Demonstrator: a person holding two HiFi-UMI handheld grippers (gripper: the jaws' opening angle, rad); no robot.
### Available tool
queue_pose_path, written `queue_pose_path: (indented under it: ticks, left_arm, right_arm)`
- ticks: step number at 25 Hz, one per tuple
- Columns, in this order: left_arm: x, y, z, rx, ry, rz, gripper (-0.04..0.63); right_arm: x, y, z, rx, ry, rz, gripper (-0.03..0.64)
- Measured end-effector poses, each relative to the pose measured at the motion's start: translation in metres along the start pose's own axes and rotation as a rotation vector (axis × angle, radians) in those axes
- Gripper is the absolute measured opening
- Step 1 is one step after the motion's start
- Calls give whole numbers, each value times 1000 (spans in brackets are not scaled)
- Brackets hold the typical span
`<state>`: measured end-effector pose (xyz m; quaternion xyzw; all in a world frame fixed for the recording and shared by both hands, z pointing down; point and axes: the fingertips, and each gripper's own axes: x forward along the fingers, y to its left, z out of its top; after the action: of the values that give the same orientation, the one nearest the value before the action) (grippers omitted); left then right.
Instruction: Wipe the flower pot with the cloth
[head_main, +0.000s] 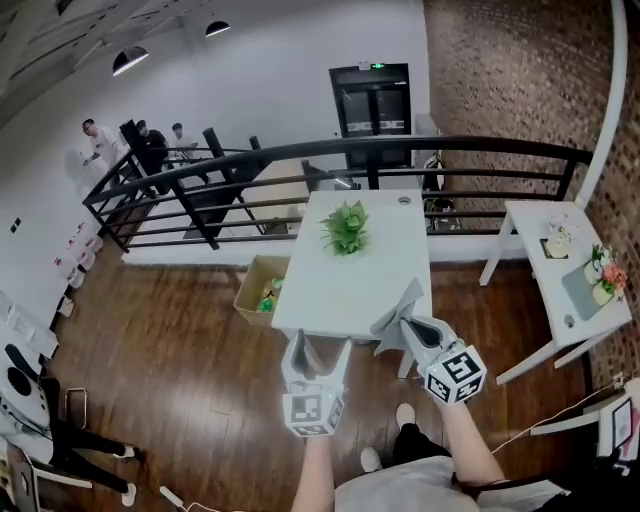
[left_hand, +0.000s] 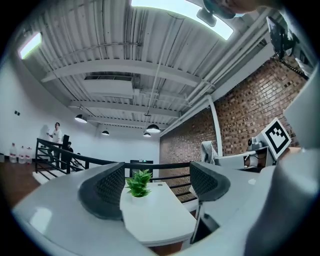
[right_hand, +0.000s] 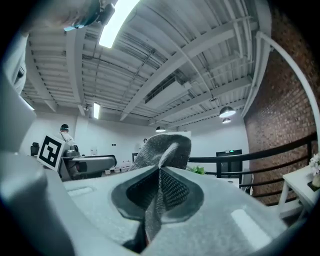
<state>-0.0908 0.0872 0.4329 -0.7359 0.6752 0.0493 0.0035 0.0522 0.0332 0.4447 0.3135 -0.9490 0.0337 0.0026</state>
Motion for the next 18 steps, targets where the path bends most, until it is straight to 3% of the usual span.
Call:
queue_pose_path:
  ticks: [6, 12, 18]
  left_arm:
    - [87, 25, -19, -5, 26, 25, 414]
    - [173, 40, -34, -20, 66, 54, 414]
    - [226, 51, -76, -11, 177, 57, 416]
  right_arm:
    - [80, -70, 12, 8, -27, 51, -3]
    - [149, -158, 12, 47, 28, 86, -3]
    - [191, -192, -3, 115, 77, 145, -2]
